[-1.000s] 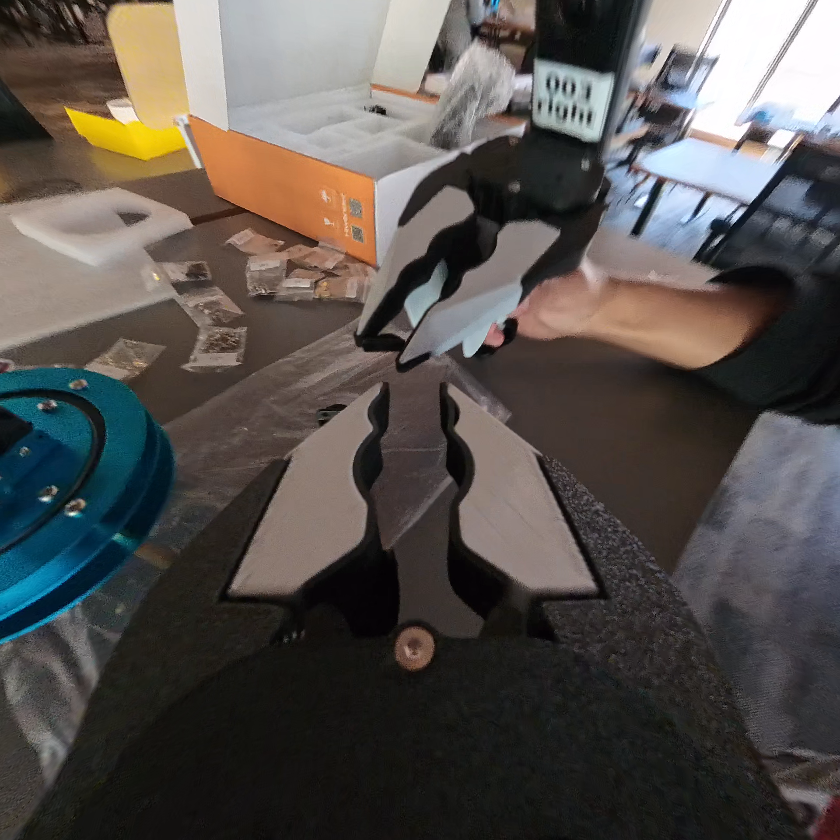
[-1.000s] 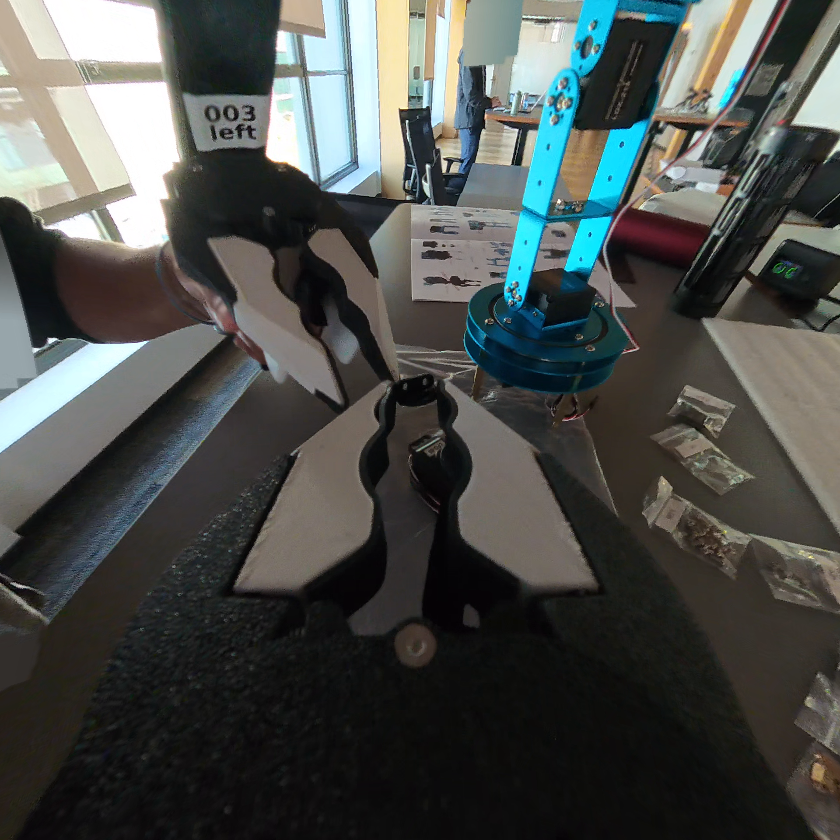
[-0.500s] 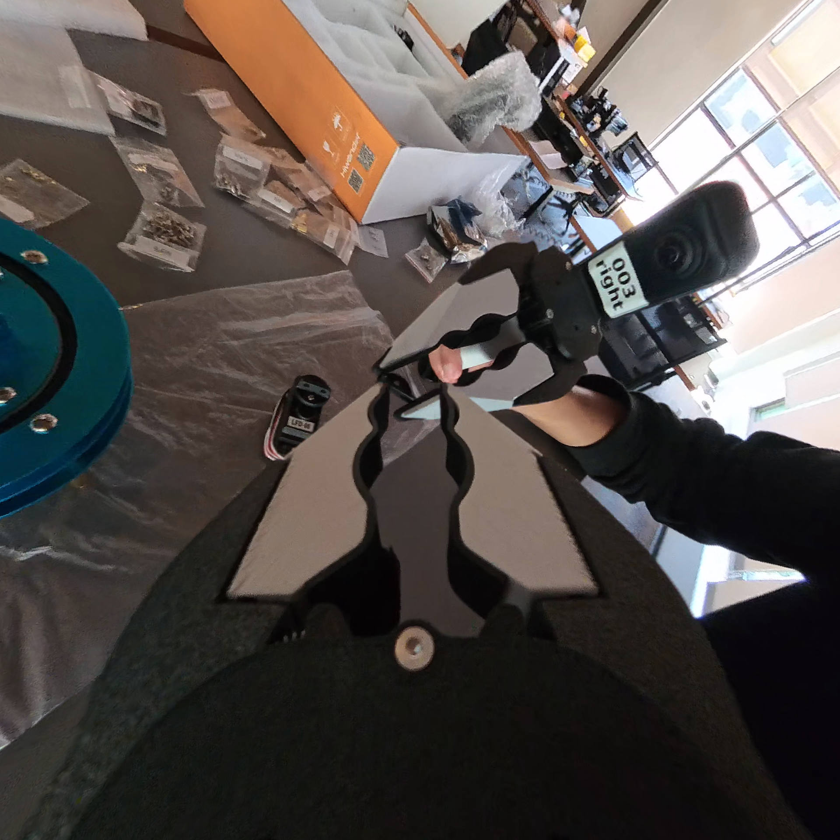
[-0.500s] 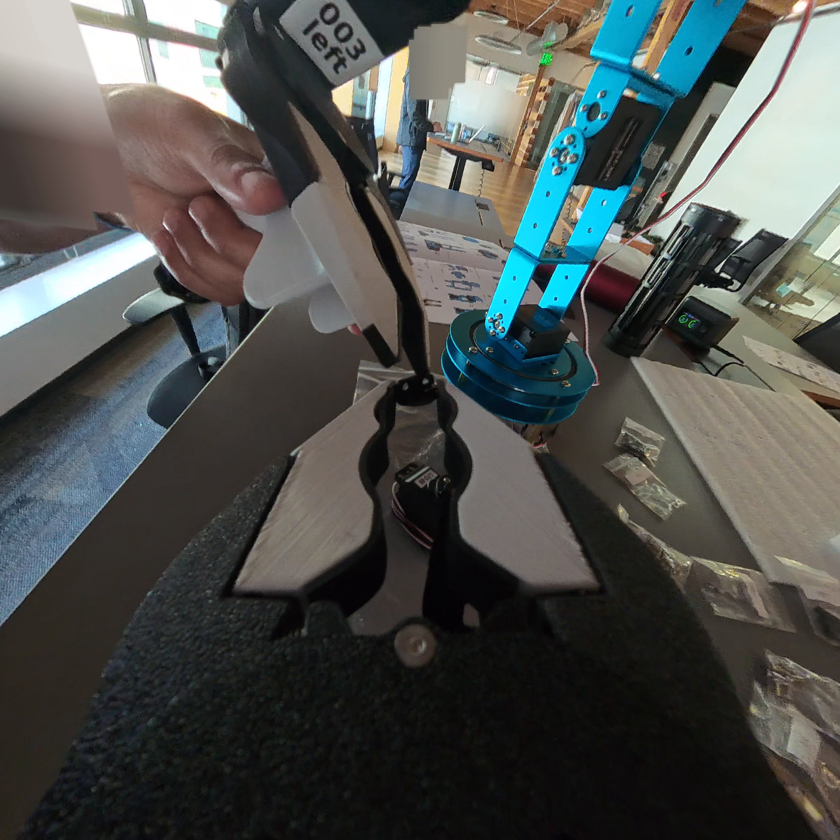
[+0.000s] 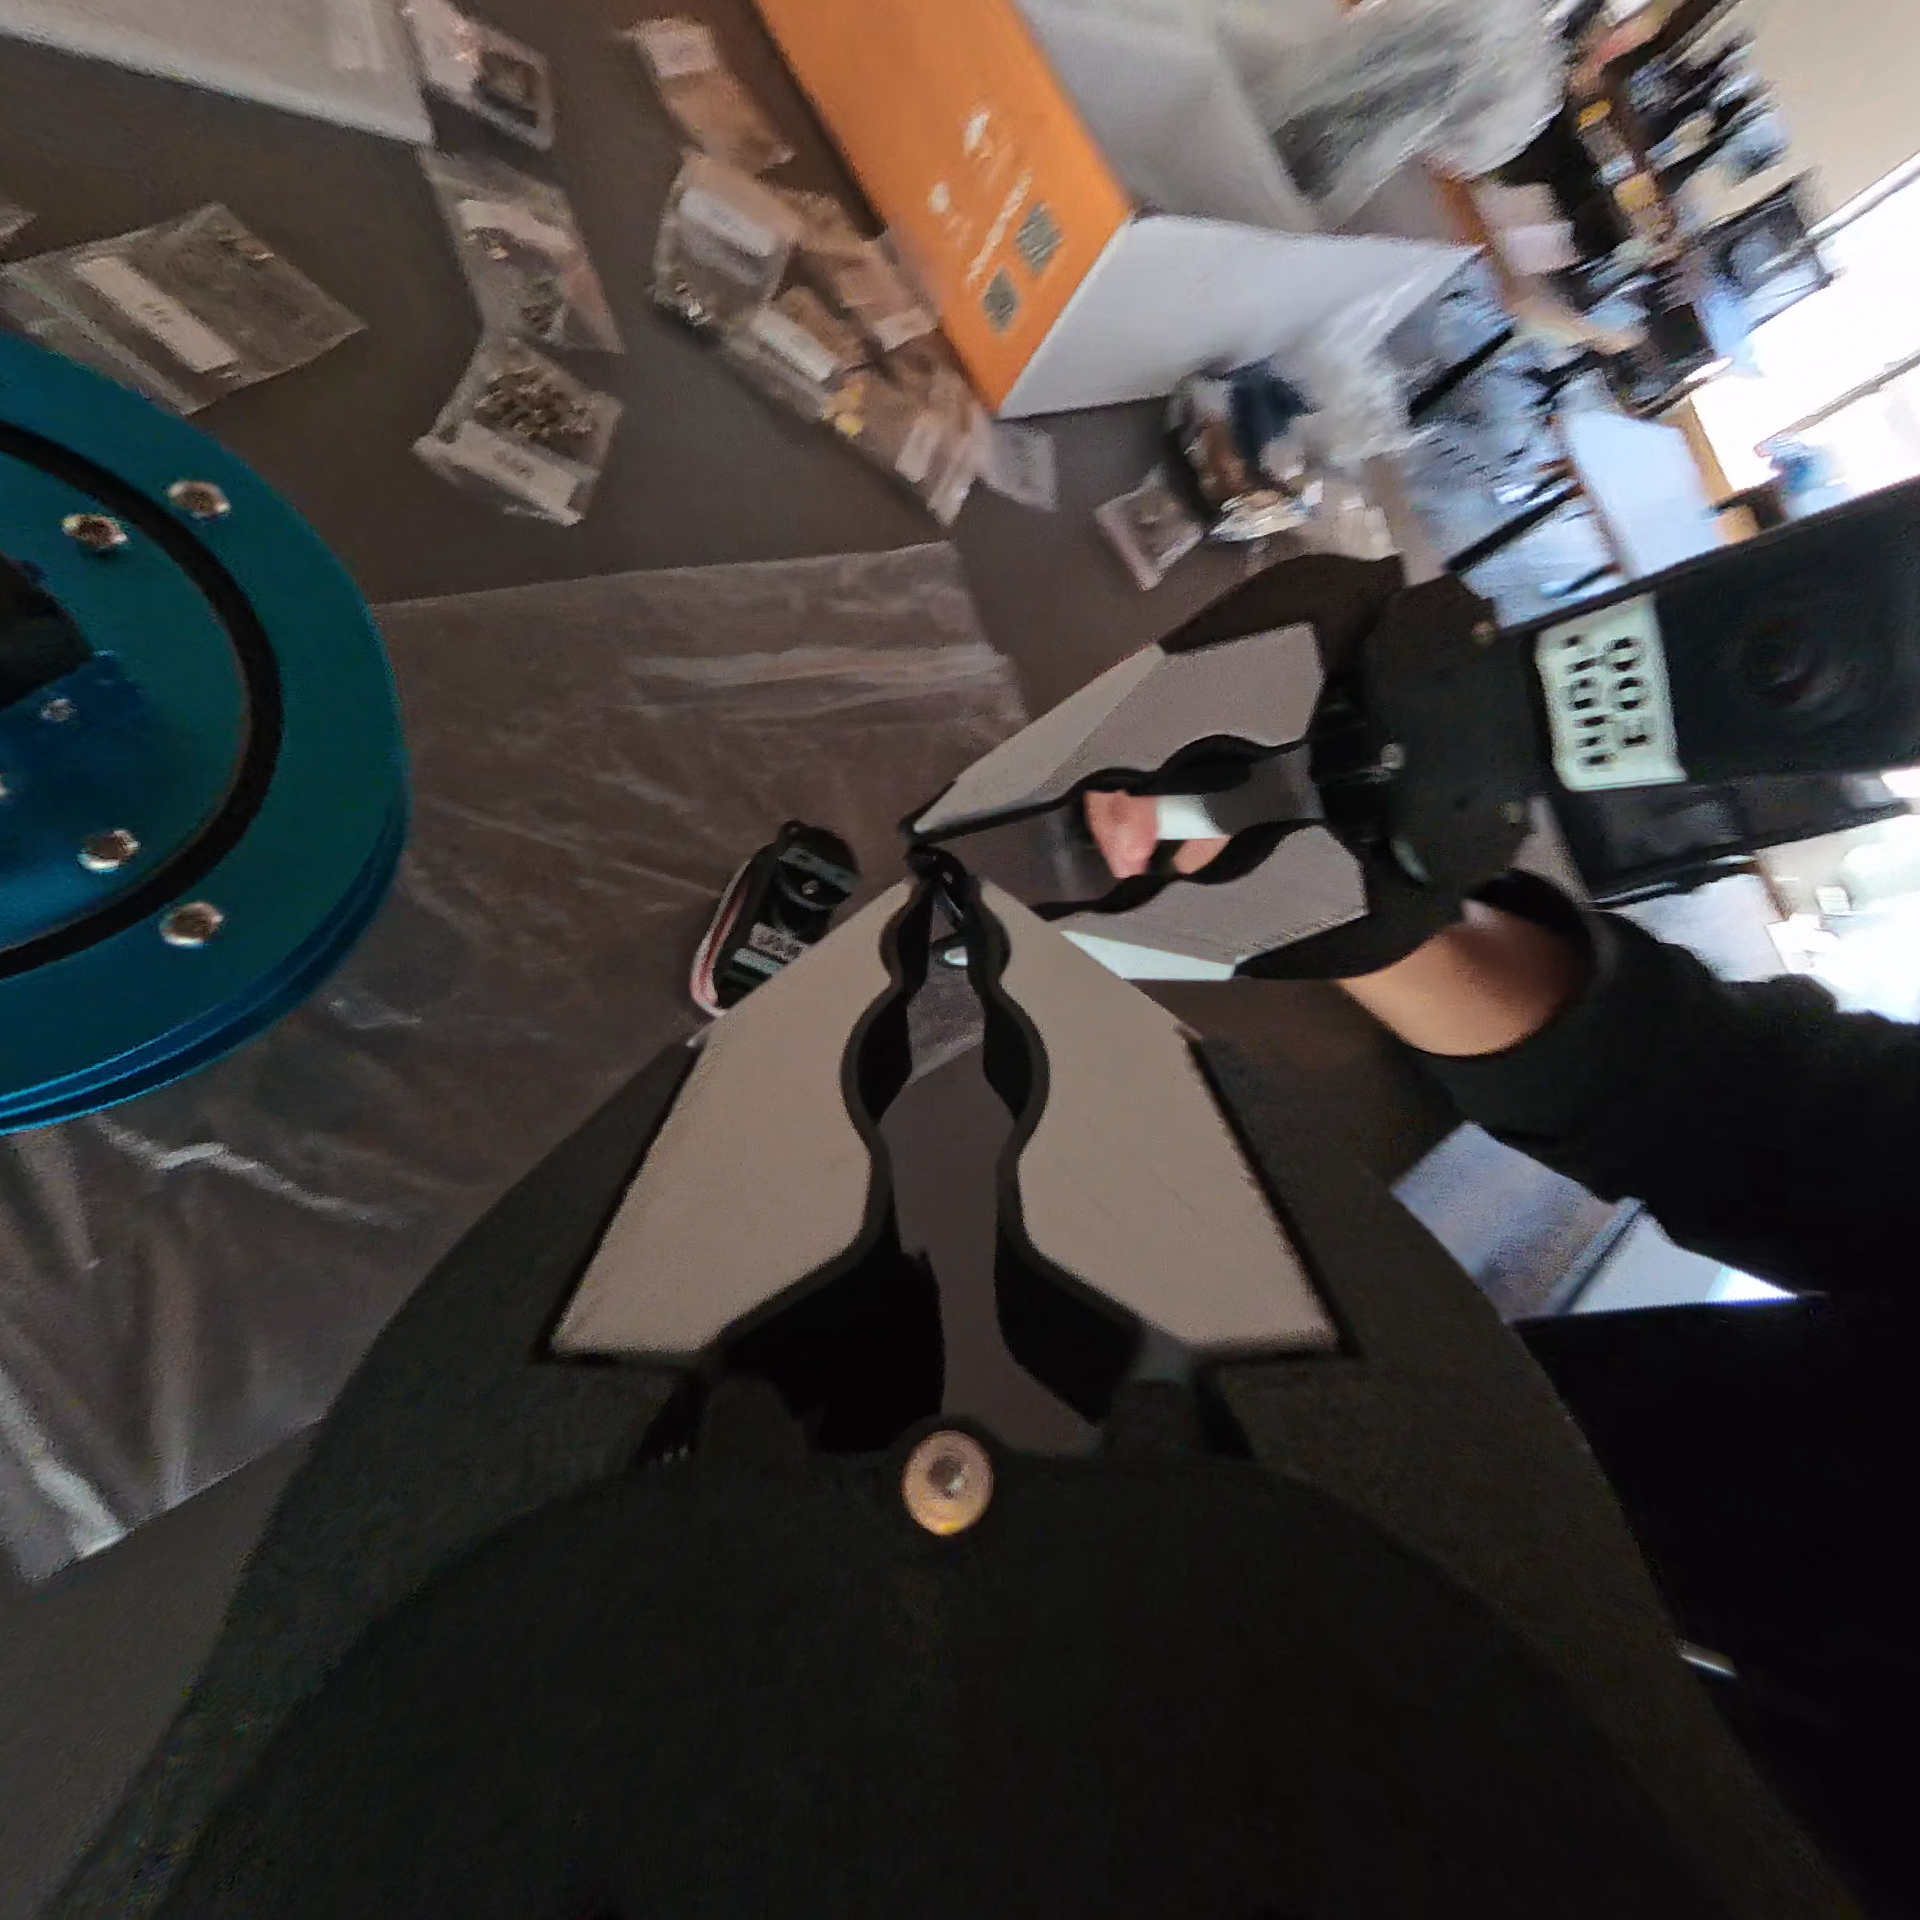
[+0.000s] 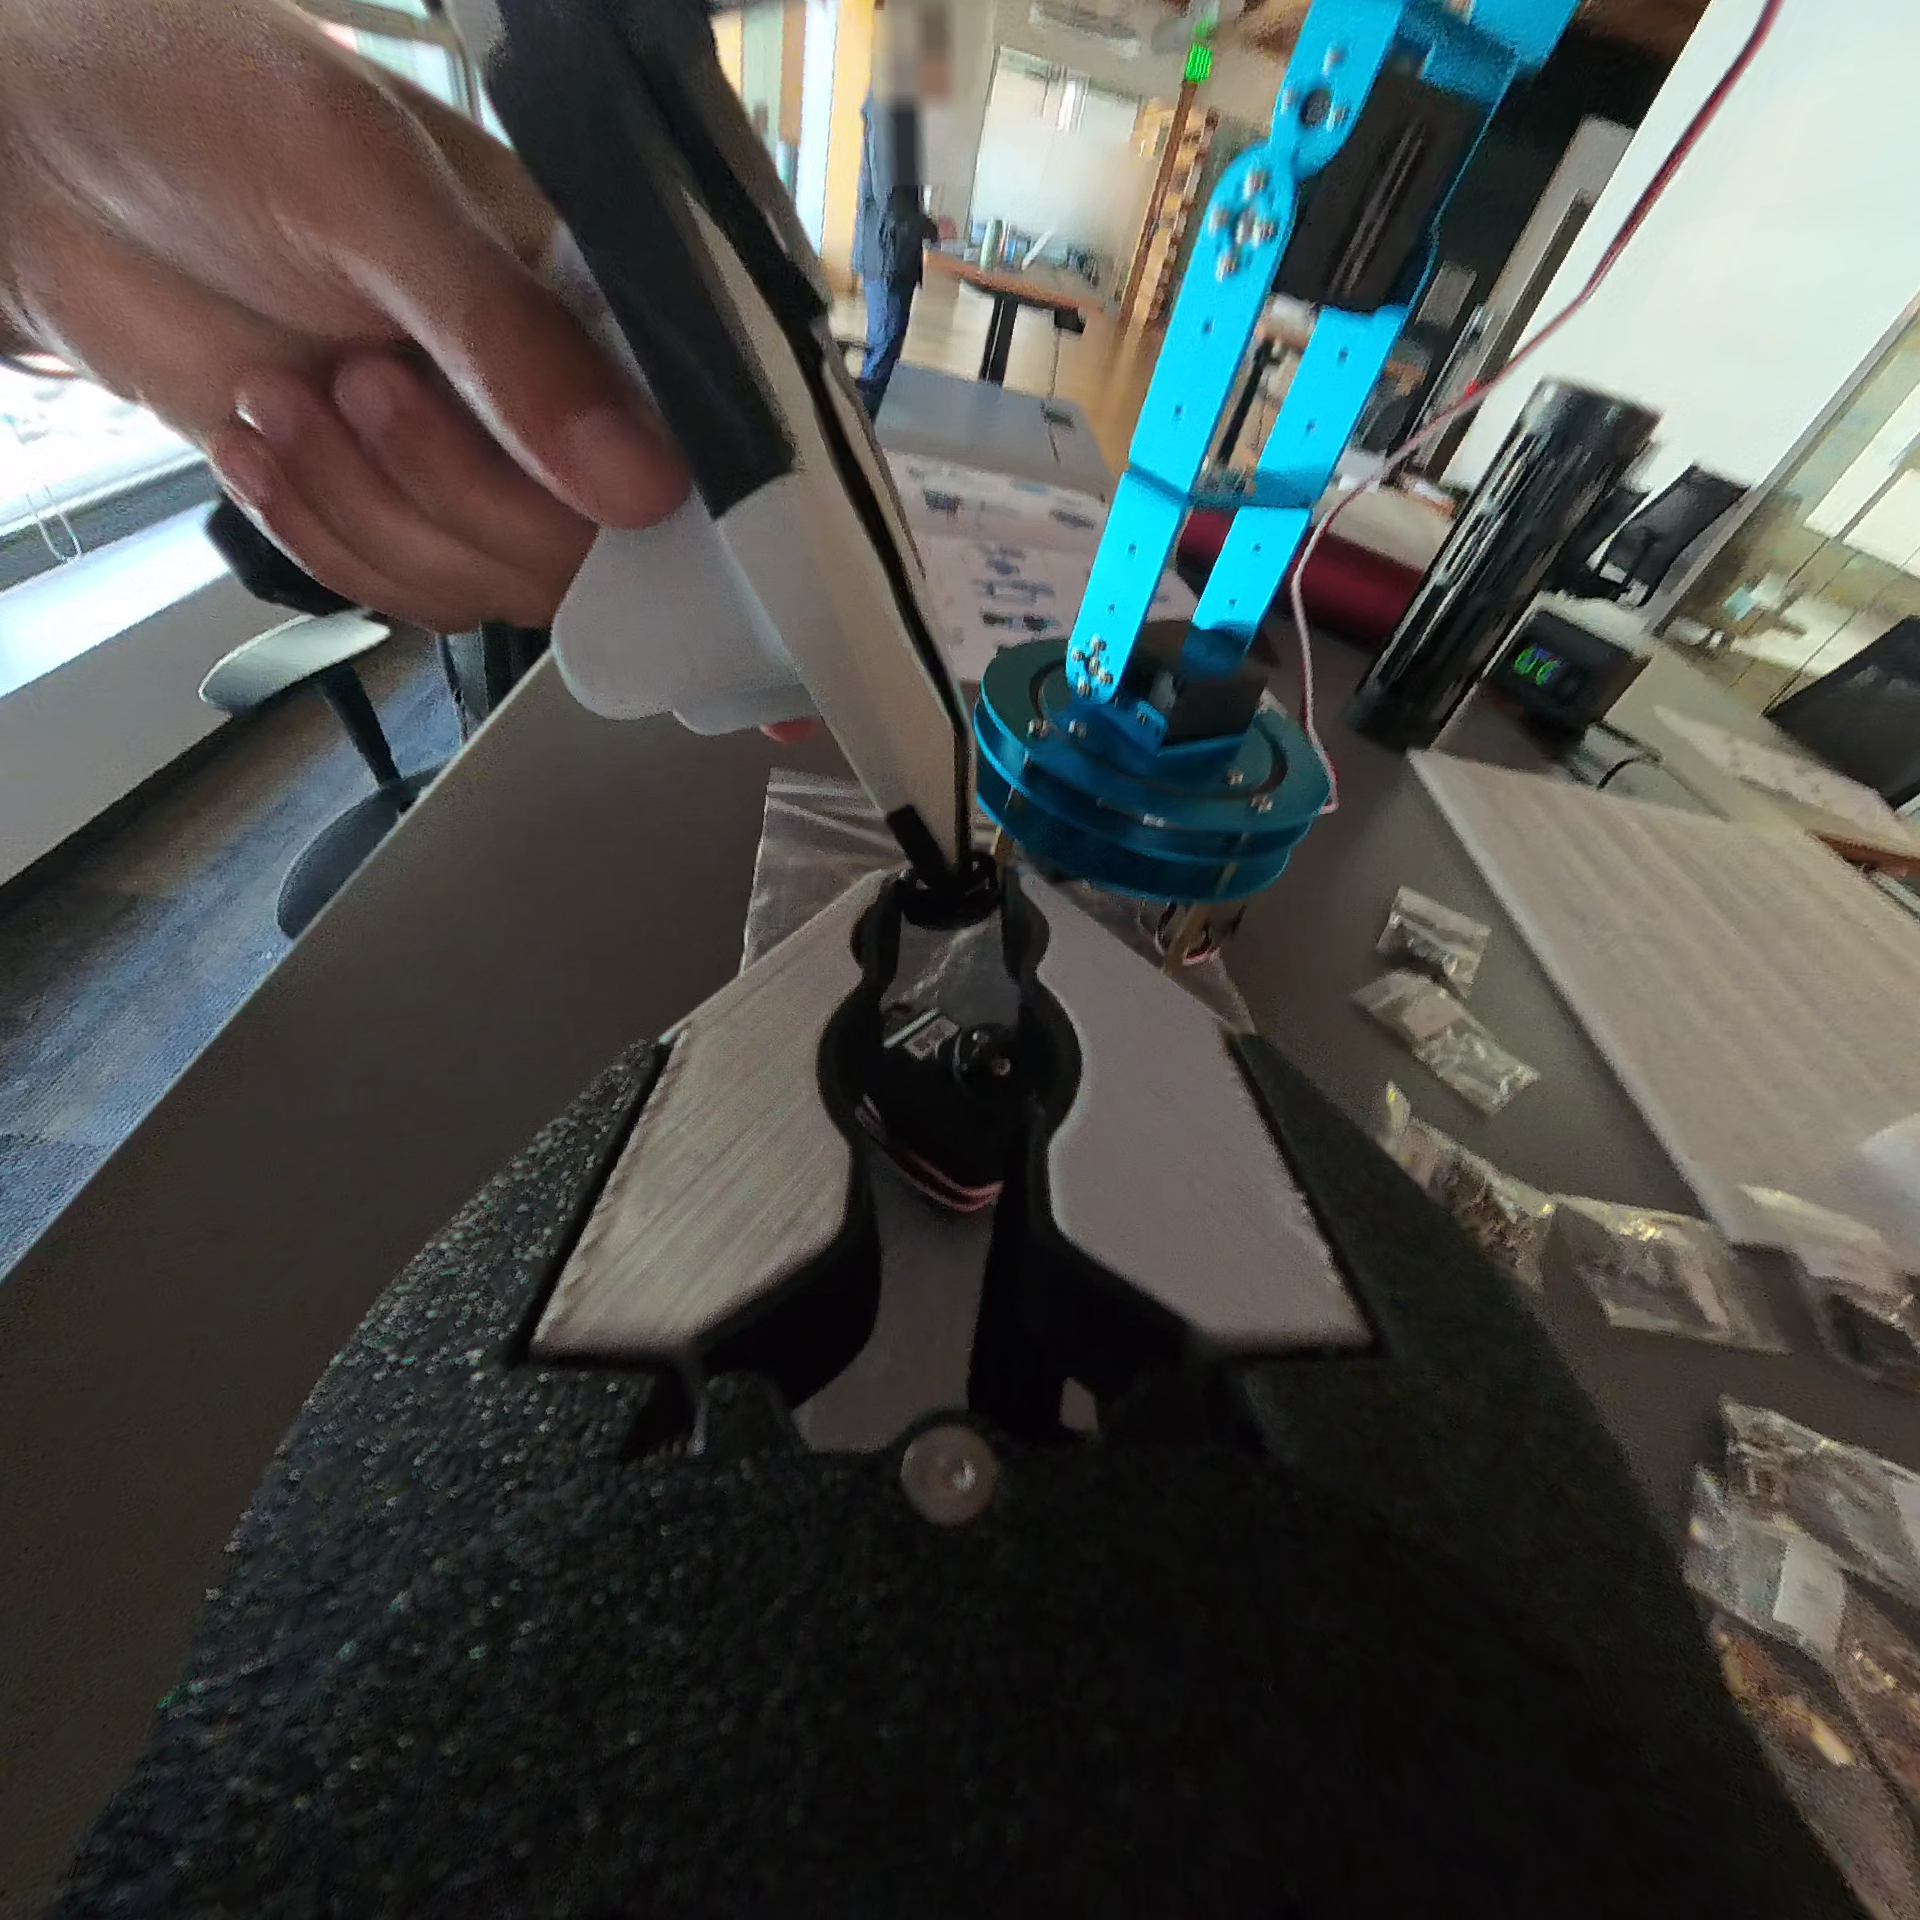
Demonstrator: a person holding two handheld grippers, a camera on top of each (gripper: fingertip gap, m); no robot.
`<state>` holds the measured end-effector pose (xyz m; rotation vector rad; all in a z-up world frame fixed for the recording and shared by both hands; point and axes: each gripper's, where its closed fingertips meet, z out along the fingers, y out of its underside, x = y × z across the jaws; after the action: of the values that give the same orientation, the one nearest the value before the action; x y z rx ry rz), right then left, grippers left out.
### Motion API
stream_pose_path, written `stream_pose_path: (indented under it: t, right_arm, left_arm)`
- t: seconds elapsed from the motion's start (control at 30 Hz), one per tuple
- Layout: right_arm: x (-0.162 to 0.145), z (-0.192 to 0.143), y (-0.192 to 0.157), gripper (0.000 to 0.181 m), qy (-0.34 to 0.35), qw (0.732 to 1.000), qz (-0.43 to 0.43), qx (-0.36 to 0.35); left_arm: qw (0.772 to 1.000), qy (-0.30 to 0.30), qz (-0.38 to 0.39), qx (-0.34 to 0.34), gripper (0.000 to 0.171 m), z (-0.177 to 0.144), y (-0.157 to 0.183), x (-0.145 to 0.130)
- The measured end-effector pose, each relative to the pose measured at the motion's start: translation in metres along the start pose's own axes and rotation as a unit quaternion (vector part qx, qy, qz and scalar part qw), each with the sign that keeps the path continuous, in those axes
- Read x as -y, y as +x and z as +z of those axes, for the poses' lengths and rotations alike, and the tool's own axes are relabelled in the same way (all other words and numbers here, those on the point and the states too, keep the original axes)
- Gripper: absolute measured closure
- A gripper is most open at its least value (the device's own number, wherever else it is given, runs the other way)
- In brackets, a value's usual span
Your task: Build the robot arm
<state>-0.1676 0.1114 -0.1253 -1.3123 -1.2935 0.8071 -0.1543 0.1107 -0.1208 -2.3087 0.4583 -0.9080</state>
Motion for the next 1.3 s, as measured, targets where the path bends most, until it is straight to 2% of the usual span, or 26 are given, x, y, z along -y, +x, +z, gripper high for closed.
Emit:
stream_pose_path:
  t: [0.1, 0.17, 0.27, 0.47, 0.53, 0.63, 0.7, 0.73, 0.8, 0.87, 1.07, 1.2, 1.3]
  right_arm:
    - [-0.016, 0.001, 0.001, 0.164, -0.036, 0.999, 0.029, 0.020]
    - [-0.021, -0.003, 0.000, 0.165, -0.049, 0.996, 0.059, 0.050]
    - [-0.028, -0.014, 0.006, 0.160, -0.067, 0.991, 0.086, 0.077]
    - [-0.041, -0.041, 0.029, 0.160, -0.090, 0.973, 0.178, 0.114]
    - [-0.040, -0.047, 0.029, 0.160, -0.089, 0.965, 0.206, 0.137]
    - [-0.039, -0.049, 0.020, 0.154, -0.090, 0.955, 0.223, 0.172]
    - [-0.031, -0.044, 0.011, 0.140, -0.074, 0.959, 0.203, 0.186]
    - [-0.025, -0.041, 0.005, 0.140, -0.060, 0.964, 0.179, 0.189]
    - [-0.019, -0.033, 0.000, 0.147, -0.050, 0.977, 0.124, 0.167]
    - [-0.025, -0.025, 0.002, 0.150, -0.076, 0.985, 0.078, 0.132]
    - [-0.034, -0.011, -0.001, 0.145, -0.120, 0.986, 0.028, 0.109]
    - [-0.041, -0.006, 0.003, 0.158, -0.147, 0.986, -0.034, 0.076]
    - [-0.039, -0.005, 0.004, 0.159, -0.151, 0.985, -0.059, 0.067]
  left_arm:
    - [0.997, -0.032, 0.006, 0.070, 0.171, 0.010, -0.014, -0.009]
    - [0.995, -0.043, -0.019, 0.090, 0.171, 0.018, -0.017, -0.013]
    - [0.989, -0.066, -0.012, 0.130, 0.171, 0.028, -0.017, -0.024]
    - [0.985, -0.018, -0.054, 0.165, 0.171, 0.026, -0.015, -0.020]
    - [0.976, -0.008, -0.043, 0.212, 0.171, 0.019, -0.023, -0.020]
    - [0.975, 0.034, -0.082, 0.204, 0.171, 0.016, -0.017, -0.012]
    - [0.972, 0.057, -0.109, 0.199, 0.171, 0.016, -0.015, -0.007]
    - [0.971, 0.065, -0.124, 0.192, 0.171, 0.017, -0.013, -0.005]
    - [0.972, 0.069, -0.147, 0.172, 0.171, 0.020, -0.009, -0.004]
    - [0.972, 0.057, -0.146, 0.177, 0.171, 0.021, -0.012, -0.009]
    - [0.973, 0.046, -0.162, 0.157, 0.171, 0.026, -0.014, -0.014]
    - [0.975, 0.049, -0.173, 0.134, 0.171, 0.028, -0.010, -0.011]
    - [0.973, 0.050, -0.179, 0.136, 0.171, 0.029, -0.013, -0.012]
